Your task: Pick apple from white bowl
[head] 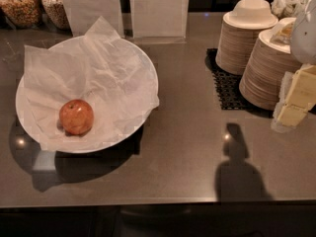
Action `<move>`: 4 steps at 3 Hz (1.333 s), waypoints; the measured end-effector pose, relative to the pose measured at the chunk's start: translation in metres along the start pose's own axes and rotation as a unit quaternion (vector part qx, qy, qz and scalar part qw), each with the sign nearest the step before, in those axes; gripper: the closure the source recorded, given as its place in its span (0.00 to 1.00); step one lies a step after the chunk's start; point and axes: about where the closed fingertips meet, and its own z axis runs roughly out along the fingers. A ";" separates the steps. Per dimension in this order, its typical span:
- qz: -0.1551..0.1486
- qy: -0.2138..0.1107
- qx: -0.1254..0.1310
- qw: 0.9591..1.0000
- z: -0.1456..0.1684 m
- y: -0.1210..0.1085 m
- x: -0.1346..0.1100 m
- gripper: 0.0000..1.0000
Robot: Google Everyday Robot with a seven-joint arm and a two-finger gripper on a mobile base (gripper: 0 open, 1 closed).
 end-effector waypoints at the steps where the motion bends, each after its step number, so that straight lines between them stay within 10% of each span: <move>1: -0.003 -0.001 0.002 1.000 -0.001 -0.001 -0.004 0.00; 4: -0.117 -0.043 -0.041 0.991 -0.034 0.035 -0.194 0.00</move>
Offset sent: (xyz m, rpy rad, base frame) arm 0.0157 0.1206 0.0279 -0.0150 0.0807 0.1856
